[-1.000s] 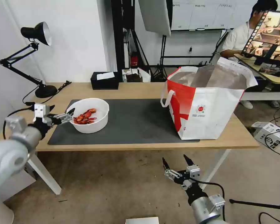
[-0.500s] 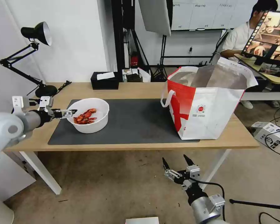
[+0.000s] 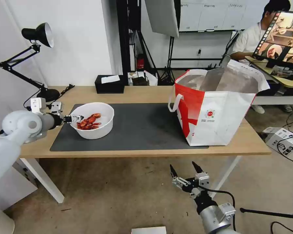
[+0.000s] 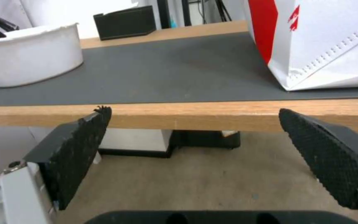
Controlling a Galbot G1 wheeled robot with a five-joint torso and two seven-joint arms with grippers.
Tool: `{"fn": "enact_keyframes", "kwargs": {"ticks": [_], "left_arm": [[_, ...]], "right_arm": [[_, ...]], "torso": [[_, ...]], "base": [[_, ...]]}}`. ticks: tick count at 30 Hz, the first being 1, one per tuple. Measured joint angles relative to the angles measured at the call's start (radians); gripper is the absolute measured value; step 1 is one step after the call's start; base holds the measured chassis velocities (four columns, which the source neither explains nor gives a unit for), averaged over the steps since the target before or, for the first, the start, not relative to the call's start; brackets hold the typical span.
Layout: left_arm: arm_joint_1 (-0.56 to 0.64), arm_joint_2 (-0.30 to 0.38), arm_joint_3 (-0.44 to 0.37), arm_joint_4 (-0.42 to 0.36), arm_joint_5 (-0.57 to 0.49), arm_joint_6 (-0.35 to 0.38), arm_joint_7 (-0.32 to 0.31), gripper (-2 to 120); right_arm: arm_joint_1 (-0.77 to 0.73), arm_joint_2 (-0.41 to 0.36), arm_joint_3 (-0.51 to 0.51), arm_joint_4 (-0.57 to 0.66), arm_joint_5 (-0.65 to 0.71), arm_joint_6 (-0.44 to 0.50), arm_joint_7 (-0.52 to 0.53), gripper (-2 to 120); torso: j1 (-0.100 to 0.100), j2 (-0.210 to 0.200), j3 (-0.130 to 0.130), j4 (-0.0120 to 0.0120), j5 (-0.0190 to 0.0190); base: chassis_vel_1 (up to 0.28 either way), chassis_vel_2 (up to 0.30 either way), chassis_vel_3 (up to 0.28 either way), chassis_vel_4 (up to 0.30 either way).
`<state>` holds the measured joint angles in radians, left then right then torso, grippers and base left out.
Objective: Pick up the trash from the table and place it into the takeout bag.
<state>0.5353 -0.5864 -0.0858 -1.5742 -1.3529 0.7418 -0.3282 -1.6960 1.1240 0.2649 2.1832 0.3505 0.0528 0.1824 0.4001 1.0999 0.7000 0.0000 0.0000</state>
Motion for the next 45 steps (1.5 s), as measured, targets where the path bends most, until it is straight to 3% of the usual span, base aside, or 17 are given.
{"fn": "enact_keyframes", "kwargs": {"ticks": [14, 20, 45], "left_arm": [[-0.06, -0.022, 0.059, 0.044, -0.11, -0.004, -0.075, 100], [-0.056, -0.029, 0.057, 0.05, -0.121, -0.005, -0.069, 95], [-0.01, -0.025, 0.028, 0.034, -0.111, -0.007, -0.036, 1]], "right_arm": [[0.0, 0.0, 0.0, 0.0, 0.0, 0.0, 0.0, 100], [0.0, 0.0, 0.0, 0.0, 0.0, 0.0, 0.0, 100], [0.0, 0.0, 0.0, 0.0, 0.0, 0.0, 0.0, 100]], "torso": [[0.0, 0.0, 0.0, -0.0001, 0.0], [0.0, 0.0, 0.0, 0.0001, 0.0], [0.0, 0.0, 0.0, 0.0, 0.0]], "base": [[0.0, 0.0, 0.0, 0.0], [0.0, 0.0, 0.0, 0.0], [0.0, 0.0, 0.0, 0.0]]}}
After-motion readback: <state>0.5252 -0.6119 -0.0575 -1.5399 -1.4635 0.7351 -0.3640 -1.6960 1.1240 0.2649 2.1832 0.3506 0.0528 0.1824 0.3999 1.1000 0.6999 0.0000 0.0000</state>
